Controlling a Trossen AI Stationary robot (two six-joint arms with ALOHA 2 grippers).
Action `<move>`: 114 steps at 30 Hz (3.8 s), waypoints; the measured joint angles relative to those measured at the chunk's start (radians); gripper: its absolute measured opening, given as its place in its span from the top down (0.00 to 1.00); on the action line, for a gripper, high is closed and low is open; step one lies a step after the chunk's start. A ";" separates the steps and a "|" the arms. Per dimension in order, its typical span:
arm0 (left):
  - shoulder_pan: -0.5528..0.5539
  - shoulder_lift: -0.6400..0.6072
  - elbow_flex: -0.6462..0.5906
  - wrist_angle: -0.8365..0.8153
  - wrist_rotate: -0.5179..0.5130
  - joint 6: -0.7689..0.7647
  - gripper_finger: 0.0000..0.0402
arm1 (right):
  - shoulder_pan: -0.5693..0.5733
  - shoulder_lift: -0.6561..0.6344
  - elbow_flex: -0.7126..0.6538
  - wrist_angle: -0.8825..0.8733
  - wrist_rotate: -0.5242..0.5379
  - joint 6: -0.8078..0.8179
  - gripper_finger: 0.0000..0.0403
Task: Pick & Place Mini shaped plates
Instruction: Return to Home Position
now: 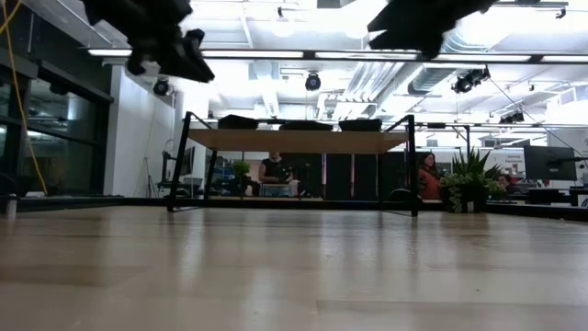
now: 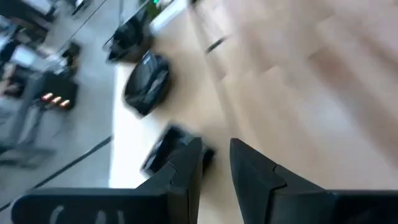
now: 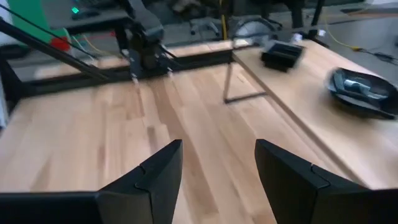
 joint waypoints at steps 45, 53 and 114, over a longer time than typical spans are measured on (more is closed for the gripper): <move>-0.905 -0.949 -0.877 0.569 -0.490 -0.406 0.80 | 0.122 -1.041 -0.727 0.070 0.111 0.001 0.51; -0.712 -0.945 -0.874 0.564 -0.443 -0.693 0.80 | 0.112 -1.065 -0.701 -0.047 0.105 0.030 0.51; -0.563 -0.901 -0.877 0.469 -0.304 -0.682 0.80 | -0.013 -1.014 -0.696 -0.027 -0.081 0.361 0.51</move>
